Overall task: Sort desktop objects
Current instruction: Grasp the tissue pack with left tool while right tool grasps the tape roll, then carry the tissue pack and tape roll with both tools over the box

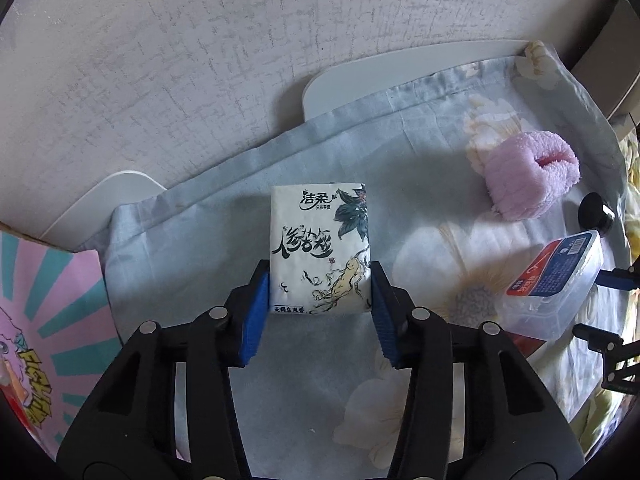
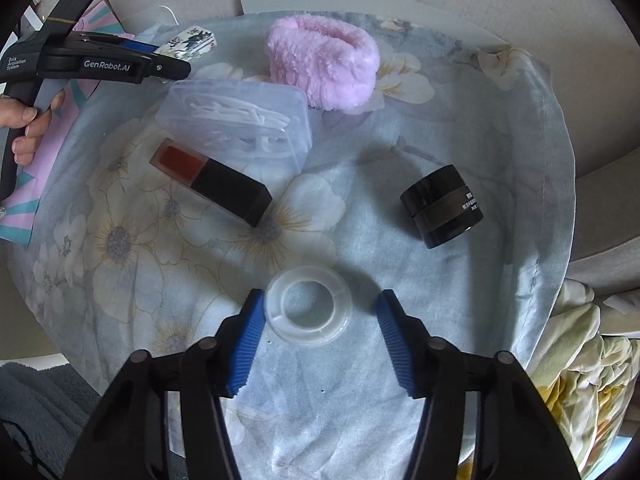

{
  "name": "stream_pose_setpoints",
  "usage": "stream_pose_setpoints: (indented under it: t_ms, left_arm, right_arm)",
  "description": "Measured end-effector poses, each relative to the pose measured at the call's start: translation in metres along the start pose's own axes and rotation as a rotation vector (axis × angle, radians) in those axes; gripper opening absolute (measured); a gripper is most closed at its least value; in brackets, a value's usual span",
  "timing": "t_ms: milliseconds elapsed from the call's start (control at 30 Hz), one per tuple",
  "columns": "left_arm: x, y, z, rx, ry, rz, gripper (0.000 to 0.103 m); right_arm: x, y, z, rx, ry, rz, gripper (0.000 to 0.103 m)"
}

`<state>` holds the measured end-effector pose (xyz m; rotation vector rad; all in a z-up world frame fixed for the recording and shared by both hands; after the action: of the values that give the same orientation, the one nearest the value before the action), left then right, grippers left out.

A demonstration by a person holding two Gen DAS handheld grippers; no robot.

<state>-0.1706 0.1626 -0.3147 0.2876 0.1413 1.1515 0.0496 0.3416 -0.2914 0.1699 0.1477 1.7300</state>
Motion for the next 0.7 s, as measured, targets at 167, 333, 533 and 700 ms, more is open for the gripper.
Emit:
stream_pose_setpoints:
  t_ms: [167, 333, 533, 700]
  left_arm:
    - [-0.004, 0.001, 0.004, 0.011, 0.011, 0.01, 0.043]
    - [-0.009, 0.002, 0.014, 0.007, -0.005, 0.037, 0.043]
    - [-0.005, 0.0, 0.031, 0.02, -0.033, 0.037, 0.043]
    - [0.006, -0.009, 0.049, 0.062, -0.011, 0.004, 0.043]
  right_arm:
    - [-0.003, 0.001, 0.004, -0.019, 0.005, 0.012, 0.039]
    - [-0.002, -0.004, 0.008, -0.016, 0.002, -0.007, 0.039]
    - [0.004, -0.011, 0.016, -0.016, 0.011, -0.03, 0.039]
    - [0.008, -0.014, 0.031, 0.005, 0.0, -0.039, 0.039]
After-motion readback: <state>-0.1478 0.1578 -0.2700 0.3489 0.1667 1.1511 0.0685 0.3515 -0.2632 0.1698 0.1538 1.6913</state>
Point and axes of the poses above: each gripper's, at about its wrist camera, not at the fingertips, and z roughly against the way its jaws point, x to its right, y to its top, the point moved 2 cm from there along -z, roughly the way its jaws point, and after that the axes turned 8 degrees about z, right-handed, at the moved point
